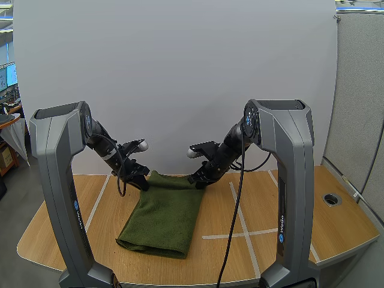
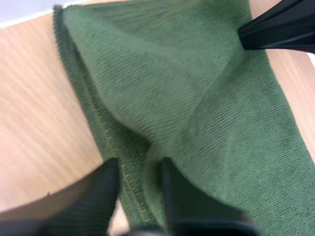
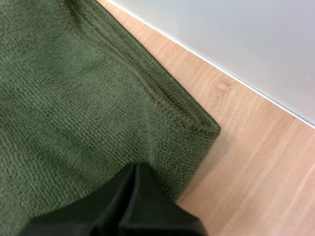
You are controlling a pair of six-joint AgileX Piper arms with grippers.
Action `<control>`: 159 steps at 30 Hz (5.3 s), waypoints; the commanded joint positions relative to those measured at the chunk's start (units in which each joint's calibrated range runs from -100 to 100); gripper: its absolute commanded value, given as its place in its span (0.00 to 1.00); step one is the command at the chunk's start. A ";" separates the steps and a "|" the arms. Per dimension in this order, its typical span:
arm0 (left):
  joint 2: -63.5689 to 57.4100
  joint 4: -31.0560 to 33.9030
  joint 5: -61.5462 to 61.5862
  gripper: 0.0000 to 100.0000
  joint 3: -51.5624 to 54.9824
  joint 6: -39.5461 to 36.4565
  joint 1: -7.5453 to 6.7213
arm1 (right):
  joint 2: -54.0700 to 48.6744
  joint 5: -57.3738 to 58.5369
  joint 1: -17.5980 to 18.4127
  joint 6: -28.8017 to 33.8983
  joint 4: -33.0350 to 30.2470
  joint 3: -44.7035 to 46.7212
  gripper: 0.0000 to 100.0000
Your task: Fold the towel
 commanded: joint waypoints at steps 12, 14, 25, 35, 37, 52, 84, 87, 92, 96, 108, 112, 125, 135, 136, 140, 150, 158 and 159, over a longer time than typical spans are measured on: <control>-10.21 1.34 2.92 0.77 -1.90 -1.67 0.42 | -11.29 3.10 -0.23 3.25 -2.50 0.37 0.00; -11.31 1.58 2.92 0.75 -1.62 -2.12 0.42 | -12.46 4.29 -0.23 3.97 -2.99 0.37 0.00; -22.29 -1.02 2.92 0.00 17.15 1.70 0.34 | -17.98 5.89 -0.23 3.87 -3.09 3.56 0.00; -23.77 -4.87 2.92 0.00 30.92 5.43 0.19 | -17.06 -1.95 -0.23 0.87 -2.87 3.56 0.00; -23.77 -4.87 2.92 0.00 32.82 5.96 0.19 | -15.58 -2.17 -0.23 0.56 -2.52 3.56 0.00; -23.77 -8.19 2.92 0.00 43.36 8.78 -5.27 | -3.97 -9.32 3.43 -3.51 3.18 -3.67 0.00; -20.74 9.43 -8.23 0.00 45.12 1.59 -5.26 | 3.70 -0.67 0.13 1.10 -9.38 -9.07 0.00; -20.74 10.86 -8.38 0.00 45.12 1.37 -4.56 | 3.70 2.42 -0.67 1.10 -10.96 -9.07 0.00; -20.74 14.17 -9.41 0.00 45.12 1.37 -2.26 | 3.59 8.40 -2.56 1.10 -11.33 -9.07 0.00; -20.74 15.80 -11.03 0.00 44.00 1.37 0.00 | 3.18 12.27 -3.95 1.10 -12.21 -9.07 0.00; -20.74 13.76 -9.67 0.00 34.24 1.37 2.74 | -5.15 13.73 -5.02 -2.75 -14.02 3.74 0.00; -20.74 13.20 -9.67 0.00 32.72 1.37 2.74 | -7.13 13.34 -5.02 -3.91 -14.02 8.50 0.00; -20.74 11.82 -15.39 0.00 30.35 2.05 2.74 | -17.77 11.02 -5.02 -5.04 -14.02 21.49 0.00; -16.88 11.39 -17.79 0.00 28.67 2.43 2.74 | -22.08 9.97 -5.02 -5.14 -14.02 29.09 0.00; -16.18 10.99 -17.79 0.00 28.35 2.43 2.74 | -22.54 9.50 -5.02 -5.29 -14.02 29.69 0.00; -14.20 9.42 -18.61 0.00 26.47 3.18 2.74 | -23.98 9.12 -5.02 -5.34 -14.02 31.66 0.00; -10.46 8.61 -19.29 0.00 19.78 3.18 2.57 | -26.29 9.81 -5.02 -4.97 -12.62 32.16 0.00; -12.22 7.08 -12.26 0.00 17.05 2.85 2.57 | -27.00 8.86 -5.02 -5.15 -6.71 31.88 0.00; -13.15 6.92 -11.45 0.00 17.05 2.85 2.57 | -27.48 8.45 -5.02 -5.95 -4.89 31.69 0.00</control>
